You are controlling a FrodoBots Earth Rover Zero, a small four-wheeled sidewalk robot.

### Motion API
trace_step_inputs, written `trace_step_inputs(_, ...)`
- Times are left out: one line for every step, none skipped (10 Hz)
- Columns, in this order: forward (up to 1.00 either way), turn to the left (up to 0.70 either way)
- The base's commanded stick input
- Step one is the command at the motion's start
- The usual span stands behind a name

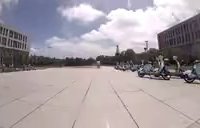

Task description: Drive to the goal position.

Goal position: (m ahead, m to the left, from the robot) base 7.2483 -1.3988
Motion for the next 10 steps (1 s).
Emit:
trace_step_inputs(0.00,0.00)
trace_step_inputs(0.00,0.00)
trace_step_inputs(0.00,0.00)
trace_step_inputs(0.00,0.00)
trace_step_inputs(0.00,0.00)
trace_step_inputs(0.00,0.00)
trace_step_inputs(0.04,0.00)
trace_step_inputs(0.11,0.00)
trace_step_inputs(0.20,0.00)
trace_step_inputs(0.82,0.00)
